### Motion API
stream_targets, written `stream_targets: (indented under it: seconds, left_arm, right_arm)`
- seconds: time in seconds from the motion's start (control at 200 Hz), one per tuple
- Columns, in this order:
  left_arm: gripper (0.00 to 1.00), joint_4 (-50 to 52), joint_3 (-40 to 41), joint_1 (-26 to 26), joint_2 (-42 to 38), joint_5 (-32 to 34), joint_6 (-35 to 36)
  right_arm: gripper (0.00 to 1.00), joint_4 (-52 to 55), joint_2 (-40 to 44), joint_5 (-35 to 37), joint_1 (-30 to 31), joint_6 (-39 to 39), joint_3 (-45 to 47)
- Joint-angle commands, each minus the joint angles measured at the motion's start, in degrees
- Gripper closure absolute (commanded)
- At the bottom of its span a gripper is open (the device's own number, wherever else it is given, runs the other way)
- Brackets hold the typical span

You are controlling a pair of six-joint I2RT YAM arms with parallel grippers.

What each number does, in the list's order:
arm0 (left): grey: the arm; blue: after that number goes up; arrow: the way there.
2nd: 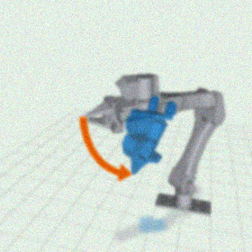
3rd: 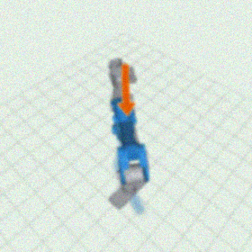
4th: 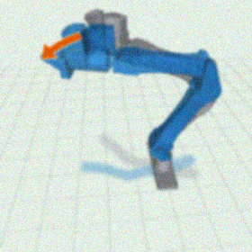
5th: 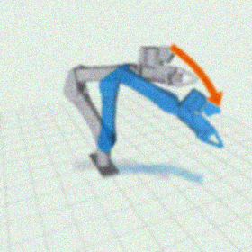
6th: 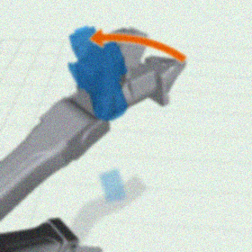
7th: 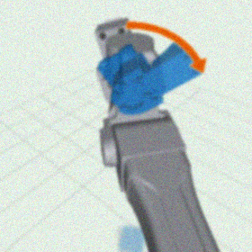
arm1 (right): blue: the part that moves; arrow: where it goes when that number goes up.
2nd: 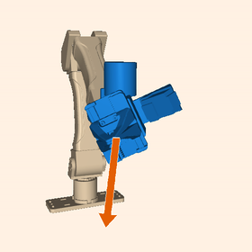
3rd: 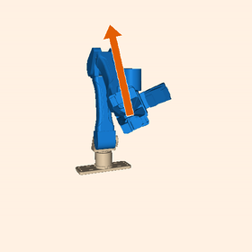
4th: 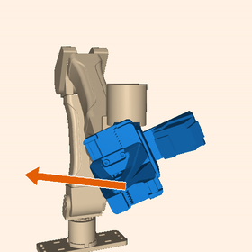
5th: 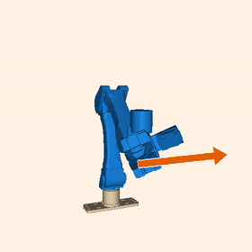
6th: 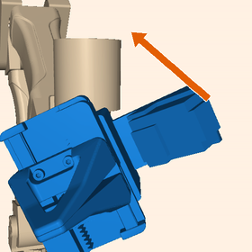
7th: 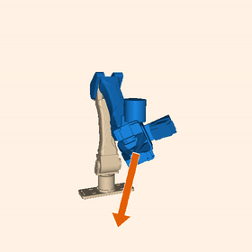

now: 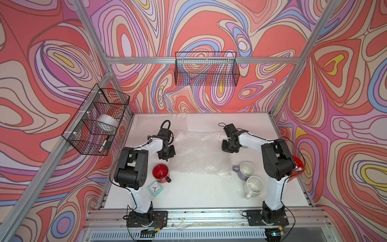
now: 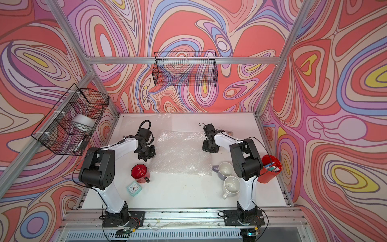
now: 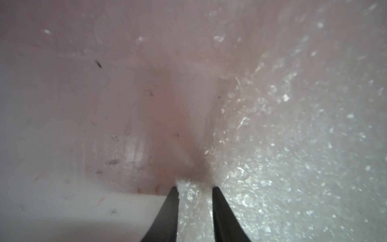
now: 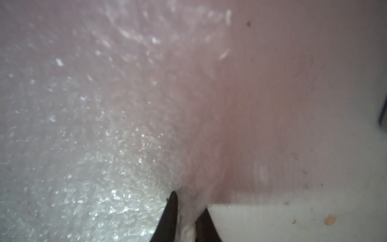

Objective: Wrap mugs in bubble wrap
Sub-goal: Place the bubble wrap at the center of the board.

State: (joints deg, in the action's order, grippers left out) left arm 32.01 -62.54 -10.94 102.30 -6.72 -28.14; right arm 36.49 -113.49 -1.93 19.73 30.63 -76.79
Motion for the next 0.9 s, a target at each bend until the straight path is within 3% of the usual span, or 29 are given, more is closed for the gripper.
stream_targets:
  seconds: [0.0, 0.21, 0.381, 0.551, 0.726, 0.776, 0.896]
  left_arm:
    - [0.76, -0.37, 3.75, -0.55, -3.78, -4.29, -2.89]
    - [0.8, -0.01, 11.1, -1.19, -11.73, -5.45, -5.56]
    - [0.46, 1.05, 10.73, -1.17, -14.93, -4.27, -5.51]
    - [0.34, 3.01, 5.22, -0.96, -16.1, -2.9, -5.02]
    - [0.25, 5.65, -0.84, 1.05, -19.92, -2.11, -4.35]
    - [0.23, 6.34, -2.19, 1.8, -21.46, -2.03, -4.05]
    - [0.23, 6.47, -3.56, 5.33, -25.85, -4.49, -5.03]
  right_arm:
    - [0.88, 3.15, 1.06, 0.7, -0.74, -2.65, 1.47]
    - [0.87, 5.34, 2.82, -1.51, -0.75, -6.17, 2.35]
    - [0.53, 2.89, 7.31, -1.35, -0.74, -6.56, 2.11]
    - [0.44, -3.11, 16.78, 3.01, 0.83, -6.65, 4.98]
    - [0.4, -13.22, 23.82, 1.66, 15.5, -16.05, 8.25]
    - [0.43, -17.75, 24.65, -2.77, 20.19, -17.83, 9.62]
    - [0.38, -30.22, 23.88, -10.26, 30.44, -18.52, 14.33]
